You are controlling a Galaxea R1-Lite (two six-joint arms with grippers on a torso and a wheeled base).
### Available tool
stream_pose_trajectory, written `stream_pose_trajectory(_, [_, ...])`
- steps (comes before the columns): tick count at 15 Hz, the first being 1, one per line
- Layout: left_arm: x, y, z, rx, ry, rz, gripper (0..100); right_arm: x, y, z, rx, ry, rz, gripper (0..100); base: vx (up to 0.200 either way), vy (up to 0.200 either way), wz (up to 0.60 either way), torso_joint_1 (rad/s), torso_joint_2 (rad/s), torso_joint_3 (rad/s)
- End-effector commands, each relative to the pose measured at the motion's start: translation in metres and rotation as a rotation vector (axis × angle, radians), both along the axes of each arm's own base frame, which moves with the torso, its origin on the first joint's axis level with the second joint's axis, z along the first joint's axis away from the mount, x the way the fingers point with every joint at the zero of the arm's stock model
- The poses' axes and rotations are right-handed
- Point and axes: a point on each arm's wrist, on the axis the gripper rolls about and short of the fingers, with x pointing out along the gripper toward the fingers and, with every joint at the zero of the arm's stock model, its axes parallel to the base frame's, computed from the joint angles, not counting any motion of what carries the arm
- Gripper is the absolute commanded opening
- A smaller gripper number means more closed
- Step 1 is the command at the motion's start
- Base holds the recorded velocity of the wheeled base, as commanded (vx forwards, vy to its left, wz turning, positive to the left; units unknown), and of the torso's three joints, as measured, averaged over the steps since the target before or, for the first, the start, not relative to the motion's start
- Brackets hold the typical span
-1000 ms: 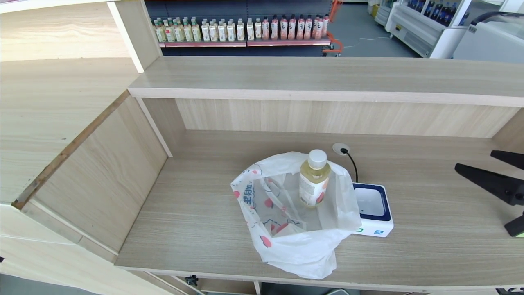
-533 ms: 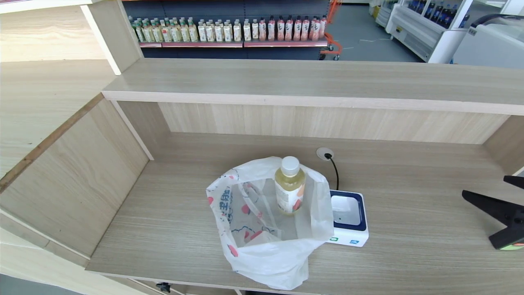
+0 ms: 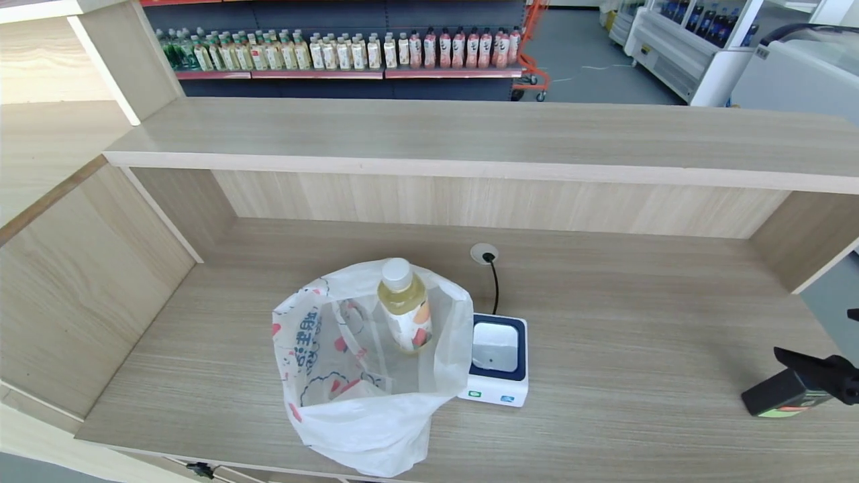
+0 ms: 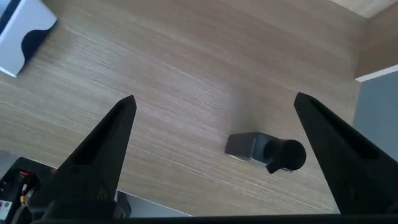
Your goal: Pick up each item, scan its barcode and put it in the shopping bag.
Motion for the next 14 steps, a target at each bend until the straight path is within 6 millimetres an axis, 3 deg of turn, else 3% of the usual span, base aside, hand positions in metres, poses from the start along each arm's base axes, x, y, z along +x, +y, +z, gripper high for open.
stream_pose_trajectory(1, [0.0,0.0,0.0,0.0,-0.001,0.001,100,0.004,-0.003,-0.004,0.004,0.025,-0.008,100,0.0,-0.2,0.0,0.007,0.0,0.007])
stream_pose_trajectory(8, [0.0,0.0,0.0,0.0,-0.001,0.001,100,-0.008,0.006,-0.011,0.0,0.106,0.036,100,0.0,-0.2,0.0,0.002,0.0,0.002])
stream_pose_trajectory(14, [0.0,0.0,0.0,-0.002,-0.001,0.001,100,-0.014,0.005,-0.021,-0.134,0.161,0.056,100,0.0,0.0,0.0,0.0,0.0,0.0])
